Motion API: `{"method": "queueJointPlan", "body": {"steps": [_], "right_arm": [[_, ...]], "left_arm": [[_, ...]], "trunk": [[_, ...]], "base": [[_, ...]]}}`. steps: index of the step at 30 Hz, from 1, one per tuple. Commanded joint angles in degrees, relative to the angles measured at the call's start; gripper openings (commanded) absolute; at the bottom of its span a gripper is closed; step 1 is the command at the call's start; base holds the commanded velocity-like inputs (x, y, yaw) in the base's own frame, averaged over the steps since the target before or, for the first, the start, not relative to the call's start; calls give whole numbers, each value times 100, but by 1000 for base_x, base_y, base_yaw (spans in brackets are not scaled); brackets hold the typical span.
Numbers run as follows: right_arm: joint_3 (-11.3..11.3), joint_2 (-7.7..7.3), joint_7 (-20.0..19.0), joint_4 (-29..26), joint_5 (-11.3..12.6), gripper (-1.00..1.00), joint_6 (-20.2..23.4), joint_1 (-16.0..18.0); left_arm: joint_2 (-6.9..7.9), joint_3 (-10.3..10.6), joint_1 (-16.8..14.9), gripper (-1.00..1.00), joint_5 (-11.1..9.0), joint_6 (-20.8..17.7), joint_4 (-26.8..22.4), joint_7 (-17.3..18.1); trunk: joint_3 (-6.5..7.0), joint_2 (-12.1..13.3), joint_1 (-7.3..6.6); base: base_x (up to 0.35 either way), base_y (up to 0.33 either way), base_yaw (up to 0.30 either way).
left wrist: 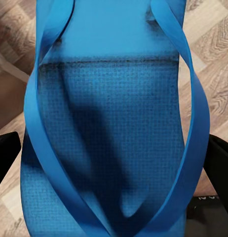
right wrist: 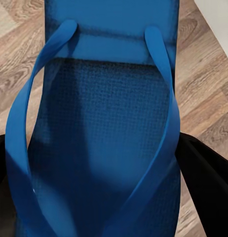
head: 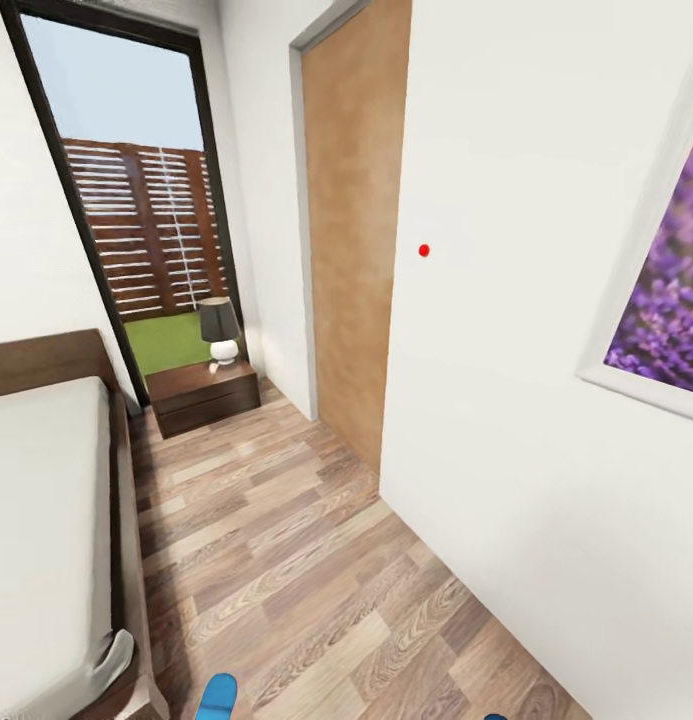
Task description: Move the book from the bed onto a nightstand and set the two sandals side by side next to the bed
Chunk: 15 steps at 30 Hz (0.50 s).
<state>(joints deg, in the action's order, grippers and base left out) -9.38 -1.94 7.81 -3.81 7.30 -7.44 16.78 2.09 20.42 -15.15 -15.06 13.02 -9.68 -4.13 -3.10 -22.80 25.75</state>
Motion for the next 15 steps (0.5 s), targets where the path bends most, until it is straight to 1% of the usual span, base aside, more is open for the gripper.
{"method": "queueJointPlan", "body": {"steps": [1,5,11,15], "right_arm": [[-47,-1,10,3,69,-100,-21,5],[-47,-5,10,3,69,-100,-21,8],[-47,-4,10,3,69,-100,-21,4],[-47,-5,10,3,69,-100,-21,3]], "left_arm": [[2,49,-5,-100,-39,16,1,-26],[2,49,-5,-100,-36,16,1,-26],[2,49,-5,-100,-33,16,1,-26],[2,49,-4,-100,-32,16,1,-26]], "trunk": [[-9,-12,4],[0,-12,4],[4,-12,4],[4,-12,4]], "base": [[26,0,73],[80,0,43],[235,0,10],[133,0,3]]}}
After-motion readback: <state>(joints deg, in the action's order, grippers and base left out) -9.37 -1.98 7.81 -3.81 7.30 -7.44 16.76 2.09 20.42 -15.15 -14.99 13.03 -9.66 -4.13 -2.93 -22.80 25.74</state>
